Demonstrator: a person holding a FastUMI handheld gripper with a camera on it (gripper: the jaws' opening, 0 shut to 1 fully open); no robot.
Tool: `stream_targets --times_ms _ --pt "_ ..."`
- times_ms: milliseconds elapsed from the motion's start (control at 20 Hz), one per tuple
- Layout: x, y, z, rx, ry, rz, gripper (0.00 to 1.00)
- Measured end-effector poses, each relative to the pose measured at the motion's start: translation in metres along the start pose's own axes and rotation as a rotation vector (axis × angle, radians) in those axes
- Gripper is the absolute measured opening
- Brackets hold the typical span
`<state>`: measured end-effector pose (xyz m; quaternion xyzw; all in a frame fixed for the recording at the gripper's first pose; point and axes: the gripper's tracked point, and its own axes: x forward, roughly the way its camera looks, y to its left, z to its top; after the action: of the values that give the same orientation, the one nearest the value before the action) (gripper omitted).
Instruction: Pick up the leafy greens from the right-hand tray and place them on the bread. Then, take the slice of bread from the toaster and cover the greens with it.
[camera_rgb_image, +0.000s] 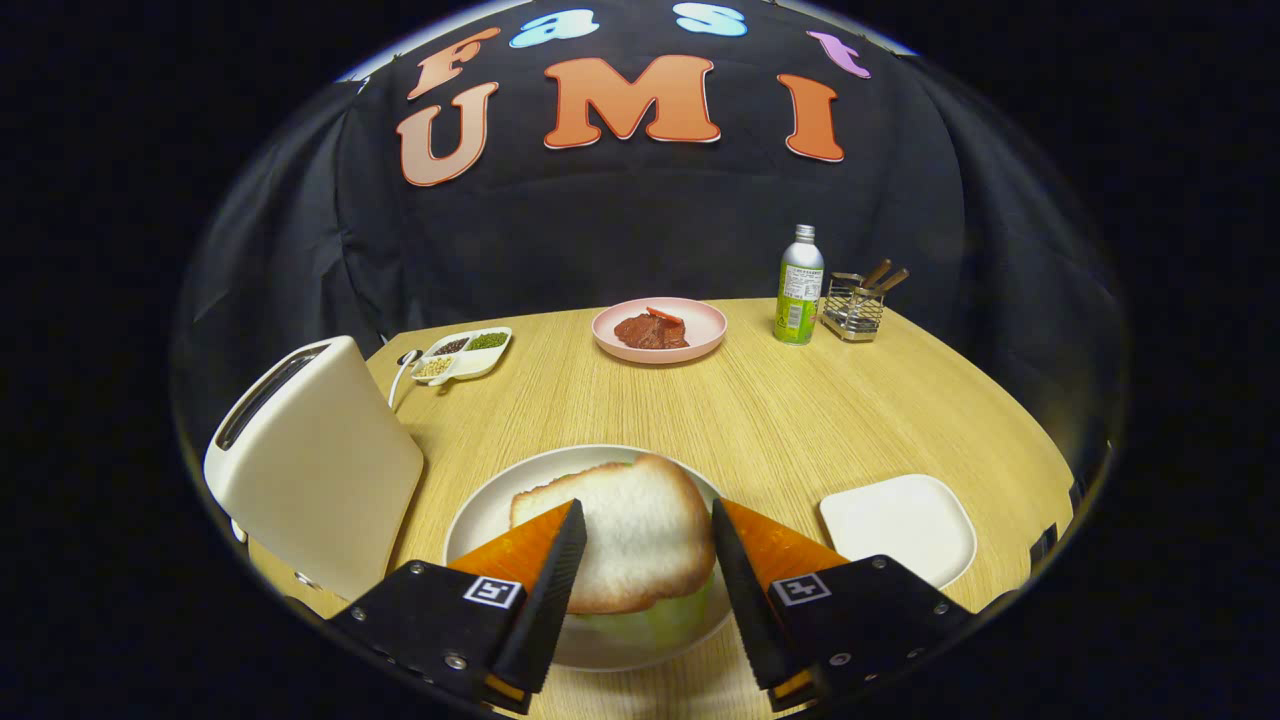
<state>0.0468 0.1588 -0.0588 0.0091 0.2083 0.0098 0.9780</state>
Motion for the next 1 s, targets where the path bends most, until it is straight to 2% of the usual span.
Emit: stream_targets --times_ms 50,150,250,600,1000 --pt "-0.003 -0.001 0.003 -0.001 -0.014 -0.005 0.85" --pt "-0.007 -0.002 0.009 -0.008 -0.039 -0.013 0.94" --pt "-0.013 -0.001 0.013 -0.017 -0.06 -0.013 0.97" --pt "-0.03 0.012 0.031 -0.062 -0.148 0.01 0.97" --pt "-0.046 -0.001 0.053 -0.097 -0.239 -0.025 0.98"
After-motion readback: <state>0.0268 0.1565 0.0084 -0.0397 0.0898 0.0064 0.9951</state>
